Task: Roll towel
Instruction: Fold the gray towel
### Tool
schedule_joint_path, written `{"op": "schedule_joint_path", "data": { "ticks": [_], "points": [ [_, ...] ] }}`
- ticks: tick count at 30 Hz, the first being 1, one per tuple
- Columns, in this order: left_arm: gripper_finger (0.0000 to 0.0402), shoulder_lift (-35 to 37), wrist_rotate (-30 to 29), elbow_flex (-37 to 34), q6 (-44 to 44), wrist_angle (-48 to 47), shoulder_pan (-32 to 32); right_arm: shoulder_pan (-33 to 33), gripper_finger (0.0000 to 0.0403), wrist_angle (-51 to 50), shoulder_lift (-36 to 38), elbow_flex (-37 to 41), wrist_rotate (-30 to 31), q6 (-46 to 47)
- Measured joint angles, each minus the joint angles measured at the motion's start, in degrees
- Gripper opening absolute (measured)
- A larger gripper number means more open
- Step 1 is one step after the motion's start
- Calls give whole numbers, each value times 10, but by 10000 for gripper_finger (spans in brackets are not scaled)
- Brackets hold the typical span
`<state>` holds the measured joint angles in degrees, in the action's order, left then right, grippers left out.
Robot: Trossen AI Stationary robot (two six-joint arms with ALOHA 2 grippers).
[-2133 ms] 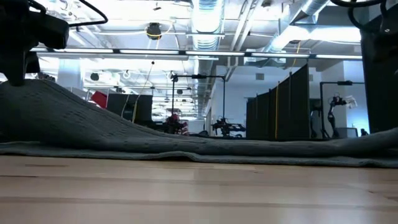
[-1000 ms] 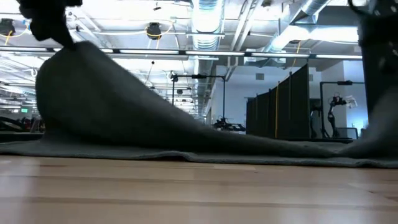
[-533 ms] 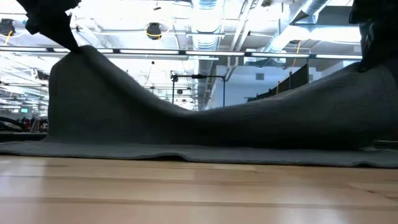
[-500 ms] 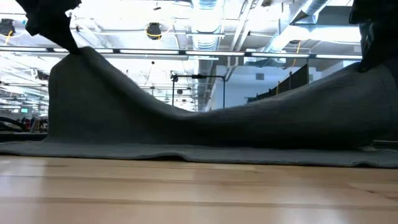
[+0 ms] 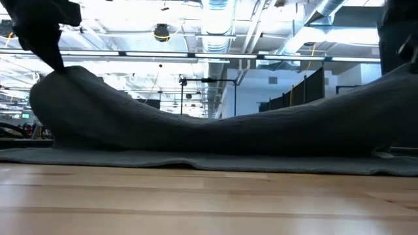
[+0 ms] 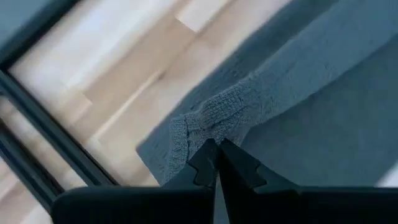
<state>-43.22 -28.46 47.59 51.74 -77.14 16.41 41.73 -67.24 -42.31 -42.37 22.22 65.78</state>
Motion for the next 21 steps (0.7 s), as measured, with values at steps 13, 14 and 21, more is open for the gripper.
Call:
{"op": "schedule_joint_path", "data": {
  "ticks": [13, 14, 21],
  "points": [
    [0, 19, 14, 0, 54, -29, 54, 108, 9, 106, -16, 38, -2, 89],
    [0, 19, 14, 0, 56, -28, 54, 108, 9, 110, -24, 44, -2, 91],
    [0, 8, 29, 0, 44, 21, 54, 108, 9, 112, -51, 52, -10, 94]
  ]
}}
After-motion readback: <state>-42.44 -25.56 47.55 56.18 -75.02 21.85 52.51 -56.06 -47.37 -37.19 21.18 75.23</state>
